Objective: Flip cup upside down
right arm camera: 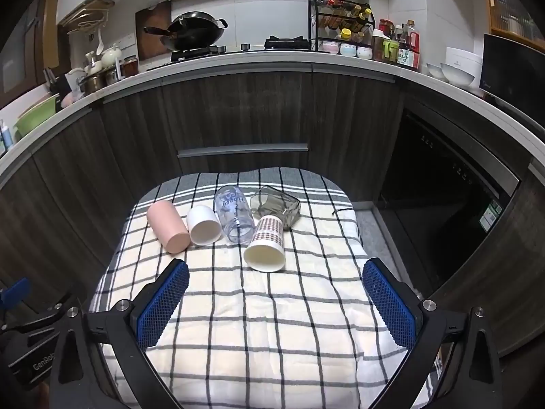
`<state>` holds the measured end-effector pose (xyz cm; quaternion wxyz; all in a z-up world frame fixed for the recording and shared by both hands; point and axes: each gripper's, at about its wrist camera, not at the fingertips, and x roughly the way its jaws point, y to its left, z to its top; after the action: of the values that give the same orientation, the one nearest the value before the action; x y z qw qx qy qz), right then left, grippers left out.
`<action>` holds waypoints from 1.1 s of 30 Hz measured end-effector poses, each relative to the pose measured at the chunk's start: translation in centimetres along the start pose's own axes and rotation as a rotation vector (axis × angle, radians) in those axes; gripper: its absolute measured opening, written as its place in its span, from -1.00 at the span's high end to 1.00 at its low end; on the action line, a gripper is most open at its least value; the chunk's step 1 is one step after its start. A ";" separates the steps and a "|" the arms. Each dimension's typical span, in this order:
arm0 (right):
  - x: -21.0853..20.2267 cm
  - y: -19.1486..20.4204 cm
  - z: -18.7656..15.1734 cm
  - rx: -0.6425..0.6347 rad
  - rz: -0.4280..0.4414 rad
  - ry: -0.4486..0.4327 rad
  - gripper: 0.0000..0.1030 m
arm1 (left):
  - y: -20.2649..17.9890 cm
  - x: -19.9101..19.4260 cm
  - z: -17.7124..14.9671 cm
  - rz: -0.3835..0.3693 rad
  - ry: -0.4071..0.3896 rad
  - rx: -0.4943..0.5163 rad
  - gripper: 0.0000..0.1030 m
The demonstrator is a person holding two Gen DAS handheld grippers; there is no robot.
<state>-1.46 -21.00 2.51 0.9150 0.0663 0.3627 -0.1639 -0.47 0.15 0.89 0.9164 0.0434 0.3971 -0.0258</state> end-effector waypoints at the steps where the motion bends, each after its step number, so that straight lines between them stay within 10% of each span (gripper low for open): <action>1: -0.1 0.0 0.0 0.000 0.001 -0.003 -0.99 | 0.0 -0.1 0.0 0.000 -0.002 0.000 -1.00; 33: -0.7 0.2 0.2 -0.005 0.002 -0.020 -0.99 | -0.2 -0.5 0.0 -0.019 -0.006 0.008 -1.00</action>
<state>-1.76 -20.63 3.11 0.9188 0.0627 0.3539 -0.1629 -0.83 -0.03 1.19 0.9172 0.0430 0.3945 -0.0362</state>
